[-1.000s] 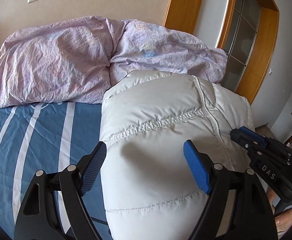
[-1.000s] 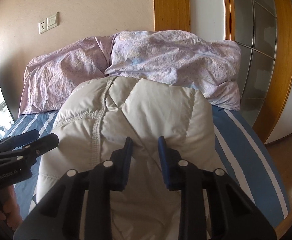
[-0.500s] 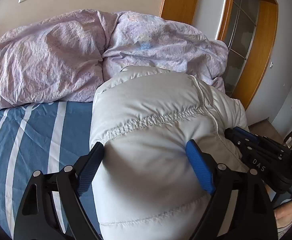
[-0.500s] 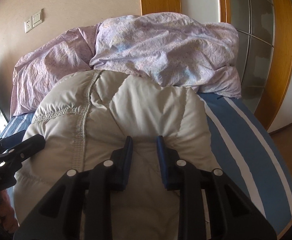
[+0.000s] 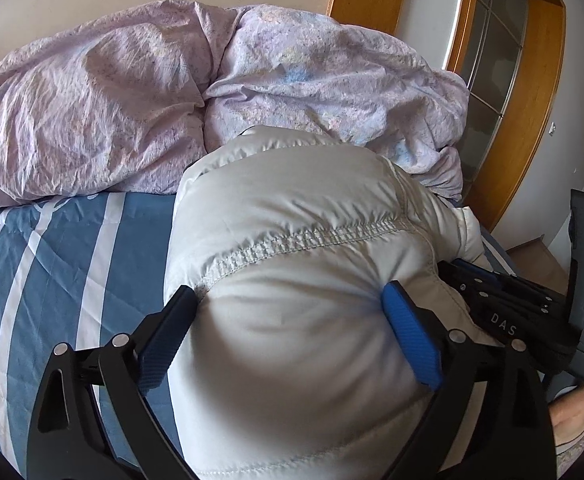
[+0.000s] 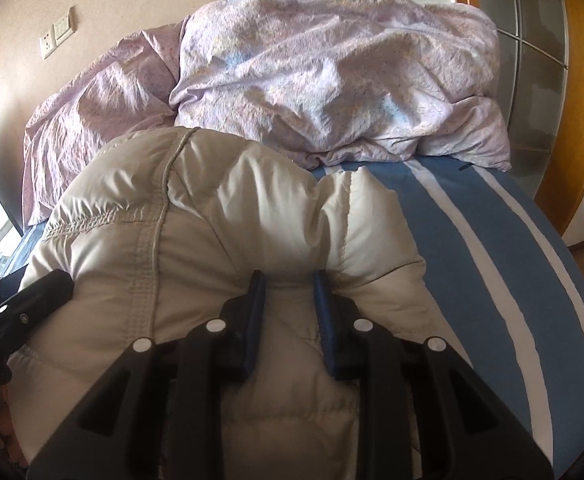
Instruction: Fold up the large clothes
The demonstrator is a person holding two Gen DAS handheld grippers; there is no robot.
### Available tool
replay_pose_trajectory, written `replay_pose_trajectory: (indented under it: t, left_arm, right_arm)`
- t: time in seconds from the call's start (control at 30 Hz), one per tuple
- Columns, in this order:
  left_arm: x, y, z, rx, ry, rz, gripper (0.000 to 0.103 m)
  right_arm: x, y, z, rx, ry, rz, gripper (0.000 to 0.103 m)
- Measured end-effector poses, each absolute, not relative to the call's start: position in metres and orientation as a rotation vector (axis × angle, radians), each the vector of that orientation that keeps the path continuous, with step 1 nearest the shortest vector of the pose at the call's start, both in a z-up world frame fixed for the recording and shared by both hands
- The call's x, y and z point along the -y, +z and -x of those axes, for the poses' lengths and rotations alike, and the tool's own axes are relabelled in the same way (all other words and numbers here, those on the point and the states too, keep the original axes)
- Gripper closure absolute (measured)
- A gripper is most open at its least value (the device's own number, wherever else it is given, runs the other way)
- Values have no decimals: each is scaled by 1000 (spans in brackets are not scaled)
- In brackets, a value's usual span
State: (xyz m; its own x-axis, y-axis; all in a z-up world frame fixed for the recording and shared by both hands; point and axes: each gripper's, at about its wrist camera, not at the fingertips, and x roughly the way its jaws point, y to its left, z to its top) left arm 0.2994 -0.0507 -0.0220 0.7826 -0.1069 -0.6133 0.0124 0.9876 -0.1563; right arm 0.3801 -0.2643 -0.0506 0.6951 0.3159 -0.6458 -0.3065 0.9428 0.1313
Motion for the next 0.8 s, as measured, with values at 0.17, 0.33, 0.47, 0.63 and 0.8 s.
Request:
replay_pose_trajectory:
  t: [0.17, 0.33, 0.47, 0.63, 0.8]
  left_arm:
    - [54, -32, -301, -656, -50, 138, 6]
    - [56, -40, -306, -651, -36, 128, 2]
    - [57, -46, -308, -647, -24, 123, 1]
    - [58, -51, -309, -640, -9, 124, 1]
    - [58, -36, -308, -678, -1, 84, 1]
  right_arm:
    - [263, -59, -388, -729, 372, -25, 78]
    - [260, -65, -391, -718, 370, -23, 78]
    - [259, -70, -396, -718, 377, -24, 78]
    - [257, -75, -398, -714, 377, -11, 77]
    - [253, -62, -395, -762, 334, 20, 73]
